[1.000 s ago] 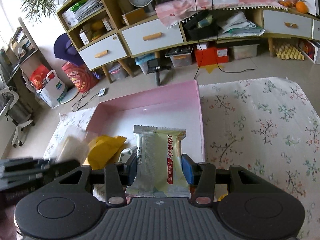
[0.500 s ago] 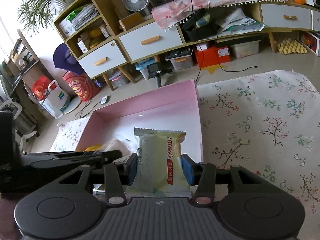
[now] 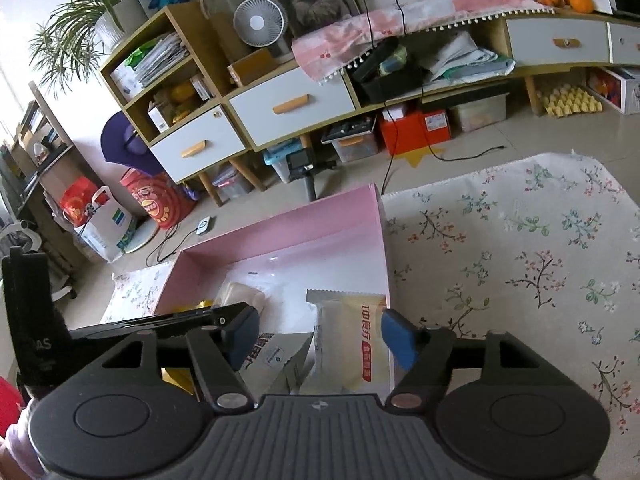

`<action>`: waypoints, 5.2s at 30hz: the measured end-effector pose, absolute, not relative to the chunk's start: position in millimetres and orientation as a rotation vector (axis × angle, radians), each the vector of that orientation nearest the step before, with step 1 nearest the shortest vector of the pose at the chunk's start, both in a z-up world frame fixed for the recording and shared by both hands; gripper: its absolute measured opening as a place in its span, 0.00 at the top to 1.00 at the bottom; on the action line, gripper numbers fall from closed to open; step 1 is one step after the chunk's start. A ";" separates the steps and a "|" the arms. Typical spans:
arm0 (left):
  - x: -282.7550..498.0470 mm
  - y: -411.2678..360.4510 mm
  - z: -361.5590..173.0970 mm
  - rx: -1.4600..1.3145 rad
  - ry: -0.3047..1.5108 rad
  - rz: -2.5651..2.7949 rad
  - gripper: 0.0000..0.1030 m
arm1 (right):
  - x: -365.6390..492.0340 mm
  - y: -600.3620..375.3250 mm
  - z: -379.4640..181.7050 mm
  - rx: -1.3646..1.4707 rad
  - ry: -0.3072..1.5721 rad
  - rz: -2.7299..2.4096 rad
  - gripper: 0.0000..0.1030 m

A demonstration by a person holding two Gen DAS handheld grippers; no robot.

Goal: Organize snacks
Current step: 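Carry the rice-cake packet into the box with left while right carries the white packet in, releasing both, then grasp another large yellow pack with the right tool while the left tool moves toward the wafer packet, then lift the yellow pack with the right tool while the left tool grasps the wrapped wafer square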

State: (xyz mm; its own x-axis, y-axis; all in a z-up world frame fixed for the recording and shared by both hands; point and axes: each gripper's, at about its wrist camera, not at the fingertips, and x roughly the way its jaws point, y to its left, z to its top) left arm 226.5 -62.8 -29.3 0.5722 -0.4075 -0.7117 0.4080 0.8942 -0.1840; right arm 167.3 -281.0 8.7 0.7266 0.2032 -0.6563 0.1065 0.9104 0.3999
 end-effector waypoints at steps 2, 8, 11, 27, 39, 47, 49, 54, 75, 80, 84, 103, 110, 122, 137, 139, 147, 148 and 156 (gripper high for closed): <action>222.5 -60.6 -23.9 -0.002 0.828 -0.483 0.42 | 167.3 -280.8 9.9 0.429 0.765 0.055 0.50; 204.7 -52.6 -7.0 -0.001 0.836 -0.491 0.28 | 160.1 -283.8 16.8 0.414 0.764 0.054 0.36; 193.4 -47.7 -0.9 0.012 0.828 -0.492 0.21 | 154.2 -288.2 21.7 0.409 0.762 0.048 0.33; 113.5 -24.4 -0.2 0.051 0.915 -0.434 0.09 | 114.6 -293.0 31.5 0.336 0.882 -0.052 0.24; 80.8 -36.3 -18.9 0.122 0.966 -0.467 0.09 | 91.7 -271.4 24.3 0.278 1.020 -0.071 0.24; 63.2 -53.9 -28.8 0.192 0.962 -0.548 0.16 | 97.1 -257.1 13.1 0.292 1.067 -0.051 0.25; 62.2 -56.6 -29.3 0.200 0.969 -0.562 0.29 | 101.0 -256.3 6.3 0.321 1.089 -0.056 0.28; 65.2 -58.1 -33.8 0.180 0.993 -0.561 0.57 | 110.5 -255.2 -7.0 0.374 1.116 -0.091 0.34; 65.0 -30.6 -39.2 0.019 1.102 -0.652 0.80 | 101.9 -253.1 -16.0 0.316 1.170 0.002 0.72; 60.6 -8.7 -41.6 -0.021 1.138 -0.650 0.80 | 84.5 -244.6 -12.6 0.234 1.195 0.152 0.75; 56.7 12.1 -43.3 -0.042 1.150 -0.646 0.80 | 73.2 -239.7 -11.8 0.182 1.215 0.236 0.75; 39.5 21.4 -43.1 0.291 1.002 -0.630 0.21 | 68.8 -254.7 2.1 0.156 1.191 0.149 0.50; 48.4 16.4 -50.3 0.246 1.037 -0.586 0.21 | 72.5 -240.9 -6.5 0.111 1.205 0.134 0.49; 48.7 9.8 -48.0 0.229 1.027 -0.527 0.54 | 75.4 -235.8 -13.9 0.066 1.213 0.091 0.73; 47.9 11.0 -35.3 0.215 1.001 -0.533 0.63 | 73.3 -239.6 0.5 0.082 1.176 0.077 0.85; 47.4 11.1 -33.9 0.213 1.001 -0.538 0.63 | 72.5 -241.3 4.5 0.092 1.168 0.076 0.85; 48.2 7.9 -23.5 0.204 0.985 -0.549 0.63 | 66.3 -245.6 22.1 0.119 1.124 0.088 0.86; 47.9 6.7 -22.3 0.204 0.982 -0.551 0.63 | 65.4 -246.4 24.5 0.121 1.118 0.088 0.86; 48.4 -2.3 -8.4 0.185 0.957 -0.558 0.63 | 65.1 -241.7 38.6 0.152 1.084 0.102 0.86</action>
State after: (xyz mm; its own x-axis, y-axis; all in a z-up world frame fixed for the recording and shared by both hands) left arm 48.4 -2.3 -8.4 0.4480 -0.3678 -0.8149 0.5275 0.8447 -0.0913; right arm 65.1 -241.7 38.6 0.4650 0.1568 -0.8713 -0.0083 0.9849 0.1728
